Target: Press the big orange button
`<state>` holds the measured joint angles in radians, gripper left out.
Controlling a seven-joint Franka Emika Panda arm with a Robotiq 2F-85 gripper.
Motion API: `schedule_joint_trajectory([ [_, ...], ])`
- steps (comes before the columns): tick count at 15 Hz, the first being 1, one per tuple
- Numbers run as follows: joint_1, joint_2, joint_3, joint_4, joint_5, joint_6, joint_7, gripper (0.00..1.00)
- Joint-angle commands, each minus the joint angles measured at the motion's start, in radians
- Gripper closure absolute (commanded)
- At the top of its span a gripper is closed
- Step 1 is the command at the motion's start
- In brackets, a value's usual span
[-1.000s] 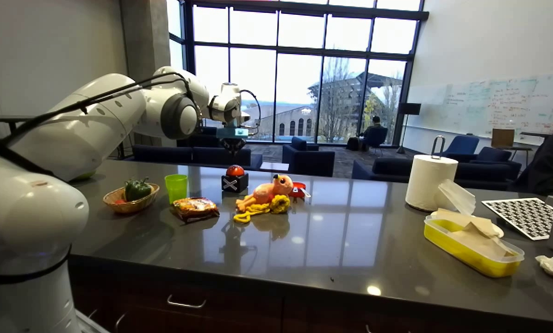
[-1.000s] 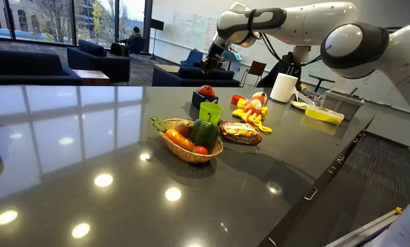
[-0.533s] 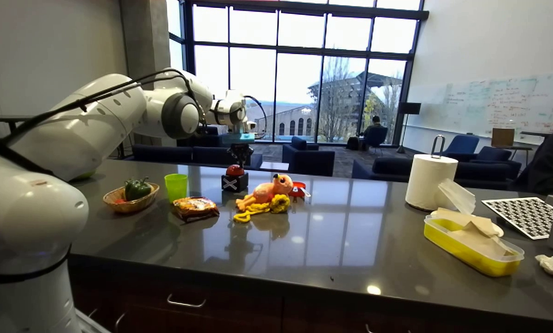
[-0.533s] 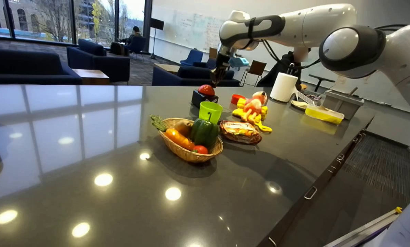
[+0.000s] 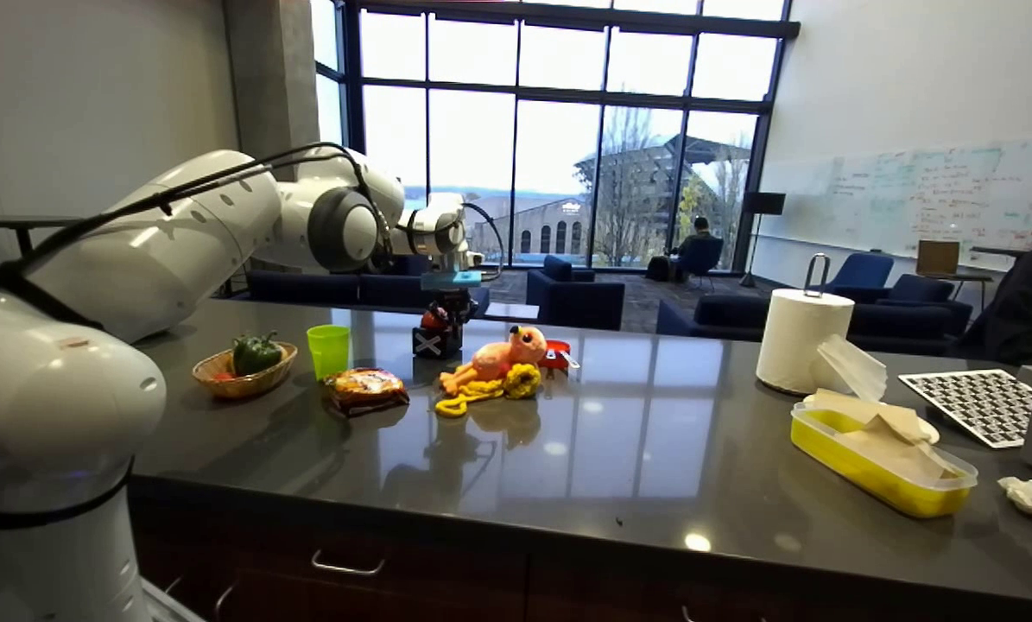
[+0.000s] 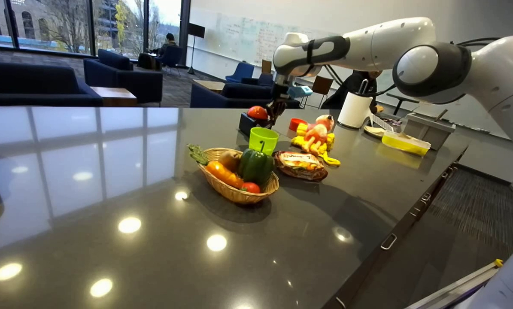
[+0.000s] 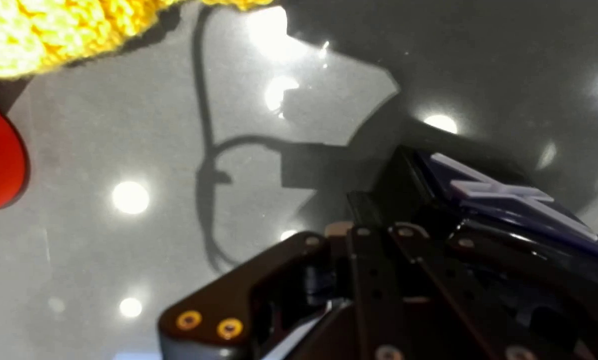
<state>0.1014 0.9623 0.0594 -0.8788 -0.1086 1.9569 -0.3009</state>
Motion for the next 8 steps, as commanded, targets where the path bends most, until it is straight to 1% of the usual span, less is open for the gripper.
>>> schedule_joint_trajectory([
  [1, 0.019, -0.058, -0.025, -0.016, -0.045, 0.002, 0.011, 1.00],
  [4, 0.030, -0.100, -0.029, -0.024, -0.070, 0.005, 0.017, 1.00],
  [8, 0.039, -0.148, -0.002, -0.039, -0.049, 0.006, -0.005, 1.00],
])
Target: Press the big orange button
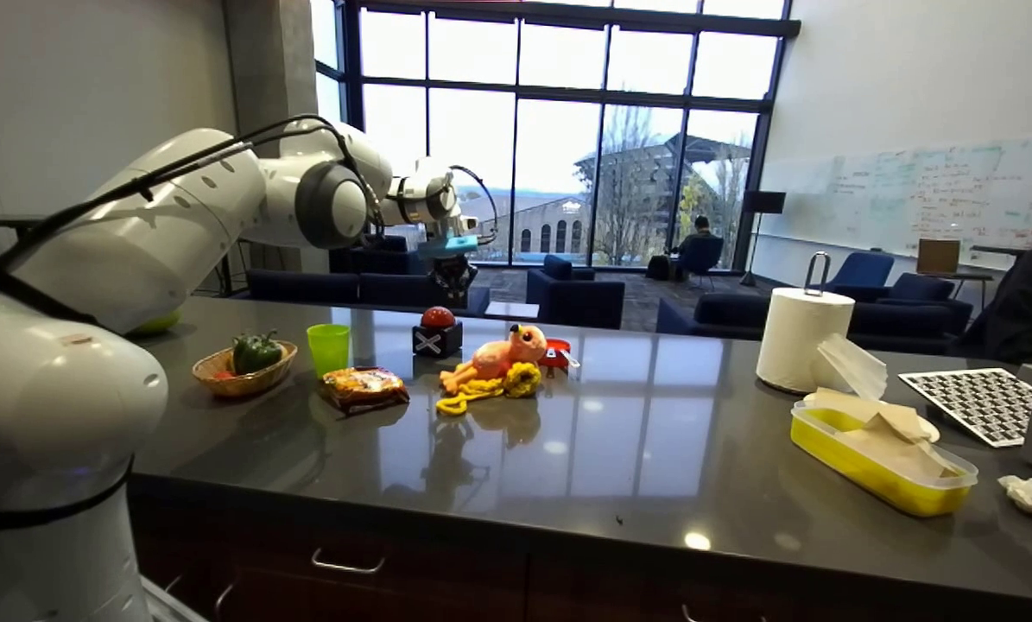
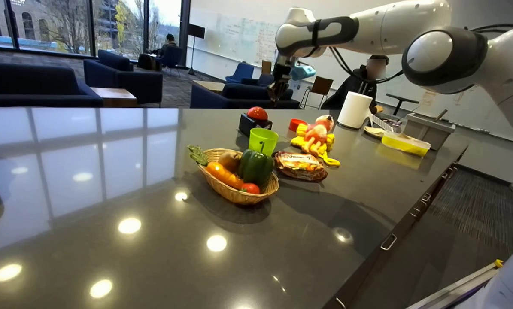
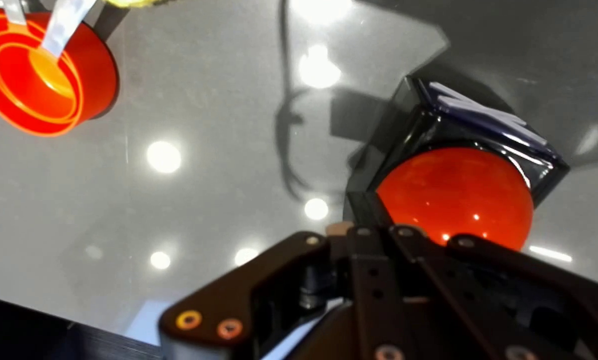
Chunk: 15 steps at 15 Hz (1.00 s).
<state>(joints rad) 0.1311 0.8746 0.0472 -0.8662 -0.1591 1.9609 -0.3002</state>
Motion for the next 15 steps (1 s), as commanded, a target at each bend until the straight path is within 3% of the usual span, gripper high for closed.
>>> schedule_joint_trajectory([
  [1, 0.013, -0.063, 0.016, -0.048, 0.006, 0.004, -0.007, 1.00],
  [15, -0.013, 0.015, 0.082, -0.044, 0.077, 0.012, -0.032, 1.00],
])
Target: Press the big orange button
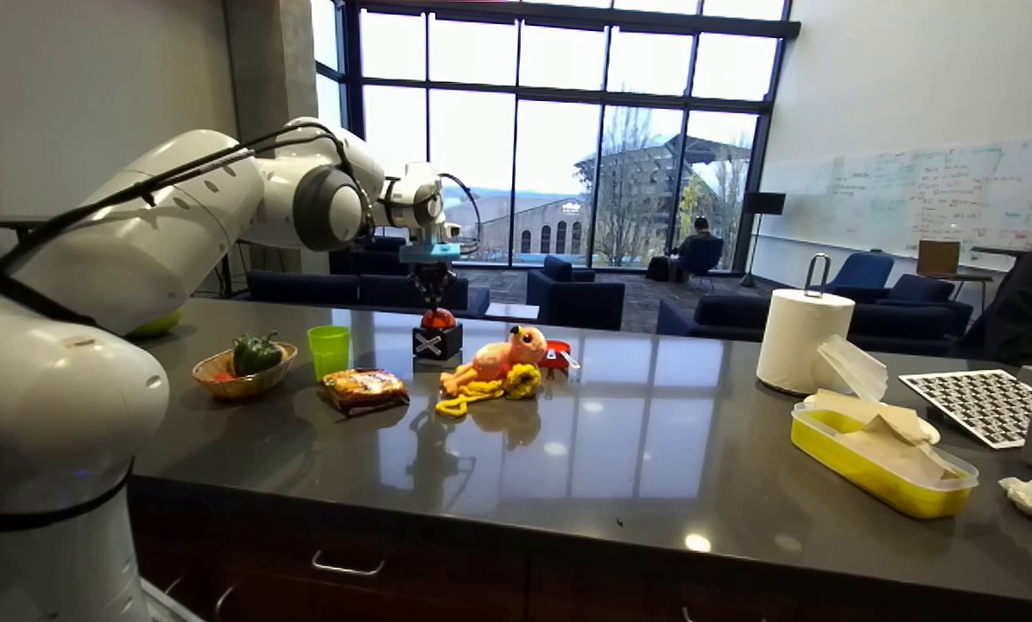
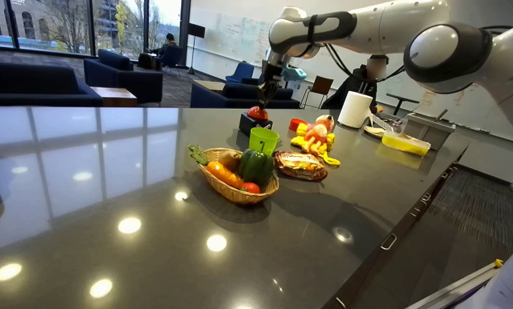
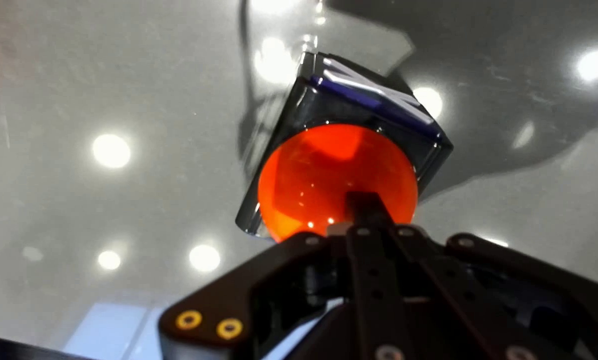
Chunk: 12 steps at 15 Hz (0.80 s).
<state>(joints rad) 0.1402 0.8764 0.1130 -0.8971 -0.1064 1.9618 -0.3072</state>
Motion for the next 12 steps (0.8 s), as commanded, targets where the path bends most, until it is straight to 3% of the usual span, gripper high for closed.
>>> schedule_joint_trajectory([
  [1, -0.025, 0.016, 0.017, -0.014, 0.030, 0.019, -0.026, 1.00],
  [7, -0.008, -0.071, -0.002, -0.042, 0.013, 0.012, -0.006, 1.00],
  [12, -0.010, -0.256, -0.019, -0.213, -0.021, 0.056, 0.051, 1.00],
])
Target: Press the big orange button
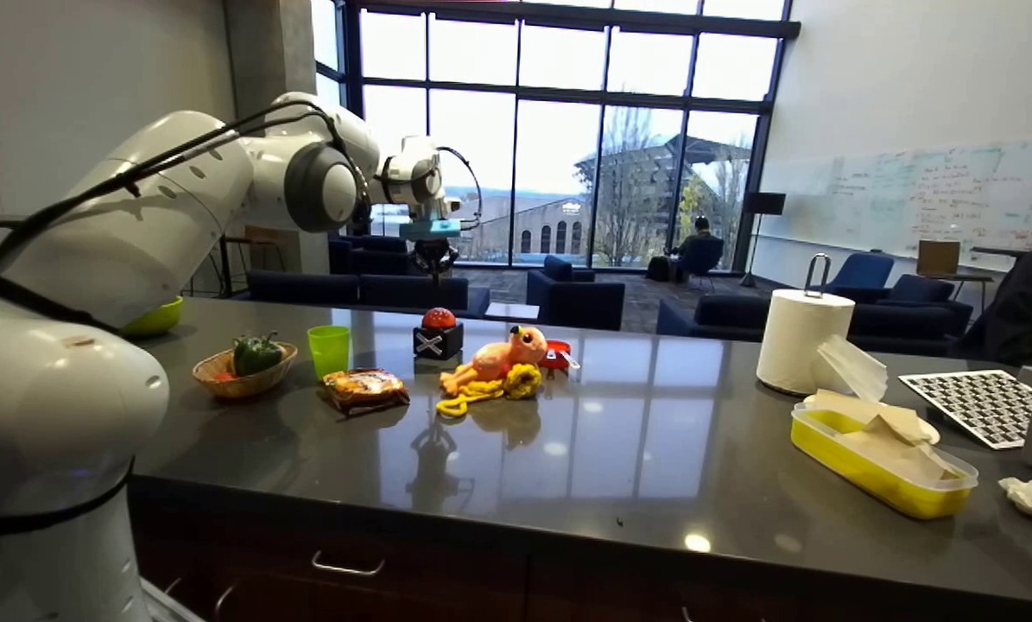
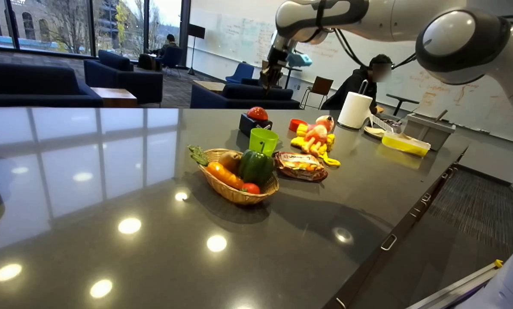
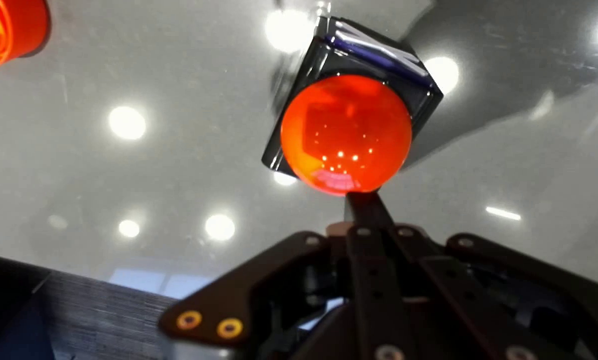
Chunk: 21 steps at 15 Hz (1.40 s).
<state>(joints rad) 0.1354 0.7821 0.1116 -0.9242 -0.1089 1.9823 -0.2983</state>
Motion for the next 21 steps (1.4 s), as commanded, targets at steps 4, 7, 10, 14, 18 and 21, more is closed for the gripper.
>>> schedule_joint_trajectory([
  [4, -0.026, -0.302, -0.029, -0.354, 0.000, 0.089, 0.158, 1.00],
  [7, -0.033, -0.386, -0.041, -0.493, -0.006, 0.165, 0.254, 1.00],
  [10, -0.029, -0.468, -0.059, -0.636, -0.012, 0.207, 0.308, 1.00],
  [14, -0.044, -0.590, -0.054, -0.835, 0.004, 0.169, 0.281, 1.00],
  [18, -0.059, -0.733, -0.055, -1.053, 0.015, 0.135, 0.269, 1.00],
  [21, -0.073, -0.862, -0.060, -1.224, 0.015, 0.106, 0.263, 1.00],
])
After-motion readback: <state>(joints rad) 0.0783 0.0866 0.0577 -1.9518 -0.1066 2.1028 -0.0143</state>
